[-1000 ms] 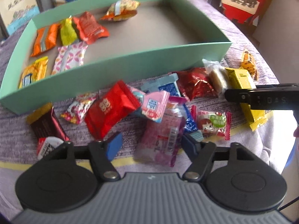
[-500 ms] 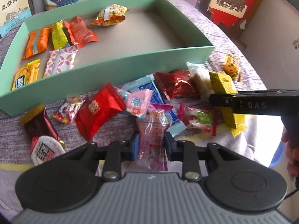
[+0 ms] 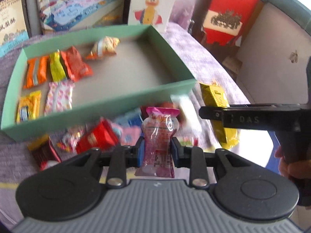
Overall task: Organize snacks
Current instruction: 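Carry the WINSUN pack into the tray with the right tool while the left carries a pink jelly pouch there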
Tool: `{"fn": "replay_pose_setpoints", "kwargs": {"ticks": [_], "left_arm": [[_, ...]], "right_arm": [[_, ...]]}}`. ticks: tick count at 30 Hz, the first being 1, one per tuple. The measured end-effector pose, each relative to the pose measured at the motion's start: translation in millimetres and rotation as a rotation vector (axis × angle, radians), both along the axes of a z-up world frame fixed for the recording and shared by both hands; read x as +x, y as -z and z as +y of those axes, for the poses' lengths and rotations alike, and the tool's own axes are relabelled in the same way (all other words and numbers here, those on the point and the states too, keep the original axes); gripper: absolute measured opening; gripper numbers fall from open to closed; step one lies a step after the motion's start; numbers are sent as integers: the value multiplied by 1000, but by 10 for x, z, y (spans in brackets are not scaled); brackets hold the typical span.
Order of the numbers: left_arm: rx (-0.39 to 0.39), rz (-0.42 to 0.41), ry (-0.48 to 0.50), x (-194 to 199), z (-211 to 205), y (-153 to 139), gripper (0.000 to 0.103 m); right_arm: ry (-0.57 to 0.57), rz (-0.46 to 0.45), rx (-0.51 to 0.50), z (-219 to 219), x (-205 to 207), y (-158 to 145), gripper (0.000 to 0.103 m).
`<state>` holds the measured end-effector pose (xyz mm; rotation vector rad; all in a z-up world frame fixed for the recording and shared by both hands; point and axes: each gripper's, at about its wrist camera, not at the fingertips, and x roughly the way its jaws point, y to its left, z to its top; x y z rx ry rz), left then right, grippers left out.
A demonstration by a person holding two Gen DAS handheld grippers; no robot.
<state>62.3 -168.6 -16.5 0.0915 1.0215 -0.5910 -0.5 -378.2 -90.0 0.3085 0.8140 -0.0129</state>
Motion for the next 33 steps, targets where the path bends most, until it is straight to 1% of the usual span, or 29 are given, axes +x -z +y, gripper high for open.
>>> {"fn": "replay_pose_setpoints", "kwargs": {"ticks": [3,7,13,19,24,26,27,28,29,30,31,33], "left_arm": [[6,-37,-19,249,-80,-83,28],[11,-60,-47,614,-230,-128,28],[5,-57,-92,1243,-433,-97,28],[16,-45,-113,1764,-620,83,28],[20,-28,-127,1993,-671,260,28],[27,-32,-124,2044,-690,309,30],[33,-37,-124,2058,-701,328,35],[40,-44,-126,2066,-709,338,43],[43,-56,-129,2066,-715,344,47],[40,-69,-126,2056,-718,335,56],[30,-81,-120,2046,-718,324,61],[16,-87,-116,2031,-714,296,64]], "right_arm": [[-9,-32,-1,-17,194,-171,50],[-19,-61,3,-25,547,-381,50],[-15,-74,18,-62,1214,-579,51],[-13,-47,11,-119,1847,-531,51],[-17,-27,16,-91,2248,-381,52],[-29,-26,16,-75,2354,-343,55],[-35,-27,18,-65,2402,-329,56],[-37,-30,17,-56,2431,-318,61],[-37,-36,17,-46,2456,-310,63],[-36,-43,19,-41,2461,-310,71],[-32,-51,20,-38,2459,-306,80],[-22,-67,18,-37,2432,-315,86]]}}
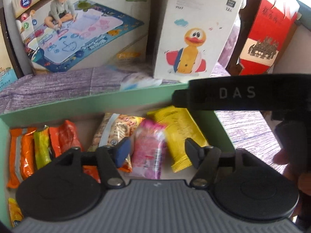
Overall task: Organize snacks
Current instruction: 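Carry the WINSUN pack into the tray with the right tool while the left carries a pink jelly pouch there, then grasp a red candy with the left tool while the right grasps a blue pack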
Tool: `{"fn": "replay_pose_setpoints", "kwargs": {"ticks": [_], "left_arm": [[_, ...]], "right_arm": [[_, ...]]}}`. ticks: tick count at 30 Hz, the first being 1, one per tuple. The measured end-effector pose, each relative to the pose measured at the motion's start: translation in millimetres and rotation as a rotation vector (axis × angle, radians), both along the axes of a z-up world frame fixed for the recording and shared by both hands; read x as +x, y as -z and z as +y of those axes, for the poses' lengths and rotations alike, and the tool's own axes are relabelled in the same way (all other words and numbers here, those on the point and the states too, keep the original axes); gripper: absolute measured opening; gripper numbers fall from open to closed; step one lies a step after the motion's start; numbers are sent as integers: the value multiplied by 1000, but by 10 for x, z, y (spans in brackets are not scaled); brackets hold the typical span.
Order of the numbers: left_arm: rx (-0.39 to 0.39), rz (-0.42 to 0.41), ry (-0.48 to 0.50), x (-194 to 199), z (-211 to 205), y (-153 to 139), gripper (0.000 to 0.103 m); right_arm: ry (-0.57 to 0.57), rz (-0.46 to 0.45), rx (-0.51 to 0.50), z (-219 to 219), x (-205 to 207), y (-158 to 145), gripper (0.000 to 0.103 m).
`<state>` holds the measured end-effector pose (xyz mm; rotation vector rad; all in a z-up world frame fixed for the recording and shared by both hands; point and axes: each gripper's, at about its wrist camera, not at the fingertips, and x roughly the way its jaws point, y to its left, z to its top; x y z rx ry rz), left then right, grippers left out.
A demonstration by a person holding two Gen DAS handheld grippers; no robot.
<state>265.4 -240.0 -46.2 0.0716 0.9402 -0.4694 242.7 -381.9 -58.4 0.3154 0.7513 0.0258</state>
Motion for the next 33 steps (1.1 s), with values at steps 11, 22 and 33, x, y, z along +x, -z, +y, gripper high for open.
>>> {"fn": "replay_pose_setpoints", "kwargs": {"ticks": [11,22,33], "left_arm": [[-4,-37,-6,-290,102,-288,101],[34,-47,-7,-988,535,-478,103],[72,58,-80,-1494,969,-140,103]], "right_arm": [[20,-33,-2,-4,-501,-235,103],[6,-48,25,121,-1342,-340,103],[1,4,78,317,-1884,-81,103]]}}
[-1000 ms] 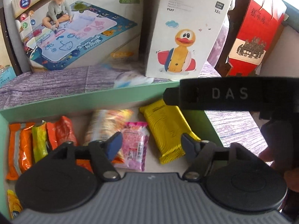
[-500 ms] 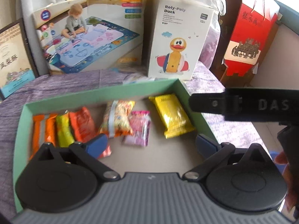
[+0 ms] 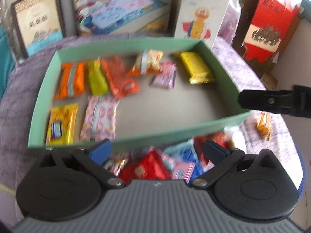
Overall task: Organize snacks
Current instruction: 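Grasp a red candy with the left tool while the right grasps a blue pack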
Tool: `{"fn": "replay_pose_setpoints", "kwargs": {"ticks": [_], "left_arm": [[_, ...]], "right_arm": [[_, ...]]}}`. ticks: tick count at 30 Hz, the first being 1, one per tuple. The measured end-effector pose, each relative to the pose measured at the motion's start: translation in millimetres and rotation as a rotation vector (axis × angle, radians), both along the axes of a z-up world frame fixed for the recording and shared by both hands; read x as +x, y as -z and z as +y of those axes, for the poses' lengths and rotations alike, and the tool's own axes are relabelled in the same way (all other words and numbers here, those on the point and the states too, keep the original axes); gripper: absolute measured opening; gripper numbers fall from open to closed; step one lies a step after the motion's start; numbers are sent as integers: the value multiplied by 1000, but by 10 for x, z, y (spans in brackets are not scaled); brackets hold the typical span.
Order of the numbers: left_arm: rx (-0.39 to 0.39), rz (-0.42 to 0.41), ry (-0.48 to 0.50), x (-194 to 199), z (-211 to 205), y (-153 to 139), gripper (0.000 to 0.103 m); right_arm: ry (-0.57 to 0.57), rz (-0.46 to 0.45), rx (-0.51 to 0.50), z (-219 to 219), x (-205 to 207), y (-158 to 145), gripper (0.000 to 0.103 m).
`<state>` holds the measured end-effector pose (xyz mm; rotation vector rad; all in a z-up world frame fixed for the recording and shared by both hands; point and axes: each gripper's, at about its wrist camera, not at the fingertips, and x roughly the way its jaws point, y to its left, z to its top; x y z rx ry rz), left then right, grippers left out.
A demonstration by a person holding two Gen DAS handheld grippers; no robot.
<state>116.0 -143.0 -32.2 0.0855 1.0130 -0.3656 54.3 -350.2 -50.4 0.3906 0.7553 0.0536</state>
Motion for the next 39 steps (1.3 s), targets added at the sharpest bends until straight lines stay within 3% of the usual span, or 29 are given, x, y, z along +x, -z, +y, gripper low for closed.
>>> {"fn": "replay_pose_setpoints", "kwargs": {"ticks": [11,15,18,22,29,37,39], "left_arm": [[36,1,3,1,-82,285,103],[19,10,48,43,-156,379,94],[-11,53,92,52,-162,465,85],[-15,94,141,8,-106,572,84],[-63,113,184,-108,142,597,84],[-89,125,177,-152,396,583,83],[-89,118,174,-171,460,584,79]], "right_arm": [[30,37,64,108,-196,254,103],[31,48,82,132,-168,317,90],[20,62,85,177,-142,373,68],[-4,97,98,261,-93,473,46],[-46,161,107,491,-1,671,44],[-63,193,27,726,103,757,44],[-67,196,3,786,125,765,44]]}}
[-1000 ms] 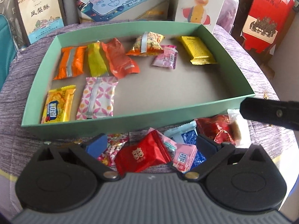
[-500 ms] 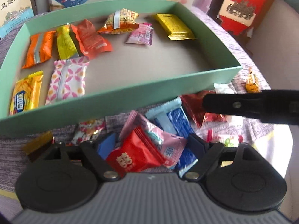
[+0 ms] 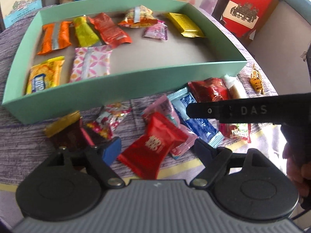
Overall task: Organize snacks
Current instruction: 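Grasp a red candy with the left tool while the right grasps a blue pack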
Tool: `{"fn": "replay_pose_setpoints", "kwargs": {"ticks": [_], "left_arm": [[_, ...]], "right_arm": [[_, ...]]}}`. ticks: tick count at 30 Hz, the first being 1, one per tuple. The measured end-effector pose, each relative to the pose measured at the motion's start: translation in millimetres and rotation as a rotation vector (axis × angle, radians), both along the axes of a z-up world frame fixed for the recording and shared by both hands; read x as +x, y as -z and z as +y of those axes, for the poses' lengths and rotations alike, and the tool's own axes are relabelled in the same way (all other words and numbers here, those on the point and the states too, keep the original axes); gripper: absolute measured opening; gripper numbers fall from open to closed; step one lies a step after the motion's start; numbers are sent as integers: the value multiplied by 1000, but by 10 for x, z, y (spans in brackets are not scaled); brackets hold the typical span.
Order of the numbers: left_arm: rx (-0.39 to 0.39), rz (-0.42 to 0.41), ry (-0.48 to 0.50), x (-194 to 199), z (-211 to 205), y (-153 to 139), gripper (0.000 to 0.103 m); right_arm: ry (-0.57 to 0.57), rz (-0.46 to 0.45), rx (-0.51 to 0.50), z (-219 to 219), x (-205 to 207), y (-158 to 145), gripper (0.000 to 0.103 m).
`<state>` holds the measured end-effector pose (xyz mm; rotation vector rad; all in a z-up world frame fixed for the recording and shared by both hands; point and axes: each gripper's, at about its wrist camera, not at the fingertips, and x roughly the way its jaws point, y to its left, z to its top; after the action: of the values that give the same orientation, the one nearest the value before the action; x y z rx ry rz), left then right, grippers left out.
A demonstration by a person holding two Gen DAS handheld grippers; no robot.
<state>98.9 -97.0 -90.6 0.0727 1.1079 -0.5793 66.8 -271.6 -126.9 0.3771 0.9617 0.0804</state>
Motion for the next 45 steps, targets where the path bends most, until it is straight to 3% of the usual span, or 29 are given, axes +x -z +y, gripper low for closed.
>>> {"fn": "replay_pose_setpoints", "kwargs": {"ticks": [3,8,9,10,11,17,22,28,36,38,39,40,45], "left_arm": [[10,-11,5,-27,85,-16,69],[42,-44,91,-53,86,-21,68],[59,-62,109,-65,51,-20,62],[76,-82,121,-87,16,-24,45],[96,-99,126,-104,-11,-28,37],[51,-44,-16,-8,248,-43,35],[41,-23,-48,-6,416,-50,35],[29,-16,-87,-24,564,-47,35],[32,-21,-95,16,534,-38,35],[33,-27,-98,33,512,-31,35],[34,-31,-101,38,505,-31,35],[36,-34,-105,36,501,-33,33],[36,-26,-130,4,527,-62,31]], "right_arm": [[-14,12,6,40,-1,16,44],[-14,14,-2,98,-3,24,46],[-16,15,-6,117,0,23,48],[-16,15,-11,135,-6,20,48],[-16,17,-13,144,-5,18,48],[-26,35,12,160,-101,35,48],[-50,20,-25,260,-112,3,48],[-28,-28,-131,369,83,19,48],[-110,-85,-332,724,52,100,56],[-111,-94,-353,746,54,109,50],[-111,-100,-358,740,49,102,40],[-113,-103,-346,725,40,88,37],[-119,-82,-229,577,-28,38,36]]}}
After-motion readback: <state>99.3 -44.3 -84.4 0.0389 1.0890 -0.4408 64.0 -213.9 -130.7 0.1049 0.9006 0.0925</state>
